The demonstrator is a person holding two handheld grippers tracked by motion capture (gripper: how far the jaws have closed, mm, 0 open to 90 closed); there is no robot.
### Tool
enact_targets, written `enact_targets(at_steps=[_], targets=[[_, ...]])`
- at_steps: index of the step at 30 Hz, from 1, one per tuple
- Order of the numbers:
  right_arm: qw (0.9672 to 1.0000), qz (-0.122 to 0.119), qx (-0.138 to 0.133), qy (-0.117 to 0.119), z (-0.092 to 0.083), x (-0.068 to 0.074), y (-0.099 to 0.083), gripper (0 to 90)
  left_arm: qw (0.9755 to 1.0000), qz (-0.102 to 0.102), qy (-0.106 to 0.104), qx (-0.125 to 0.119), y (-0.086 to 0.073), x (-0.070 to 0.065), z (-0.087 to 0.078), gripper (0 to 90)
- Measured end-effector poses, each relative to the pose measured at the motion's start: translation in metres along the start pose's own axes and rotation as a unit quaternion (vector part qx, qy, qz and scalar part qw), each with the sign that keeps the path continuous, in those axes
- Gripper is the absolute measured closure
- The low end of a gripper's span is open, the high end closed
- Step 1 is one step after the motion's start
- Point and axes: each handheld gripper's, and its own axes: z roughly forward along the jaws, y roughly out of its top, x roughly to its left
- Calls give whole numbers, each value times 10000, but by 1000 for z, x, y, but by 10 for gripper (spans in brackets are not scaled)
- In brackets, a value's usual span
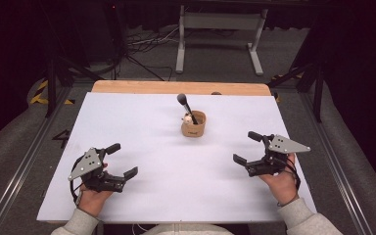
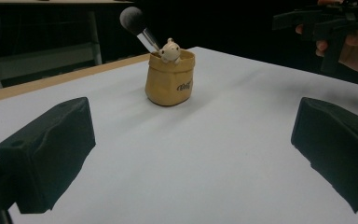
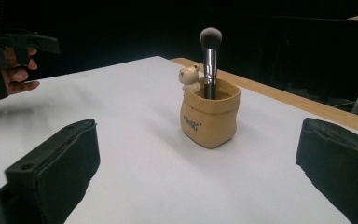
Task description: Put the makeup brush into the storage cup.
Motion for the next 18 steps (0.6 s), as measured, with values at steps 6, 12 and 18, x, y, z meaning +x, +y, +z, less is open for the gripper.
enact_targets(at_steps=[6, 12, 18], targets=[[10000, -12, 12, -6, 0, 2, -8, 0, 10000, -35, 31, 3, -2, 2, -1, 0], [10000, -61, 11, 12, 0, 4, -14, 0, 9999, -145, 77, -26, -7, 4, -2, 0], [9999, -111, -23, -9, -1, 6, -20, 0, 9997, -169, 149, -112, -12, 6, -6, 0]])
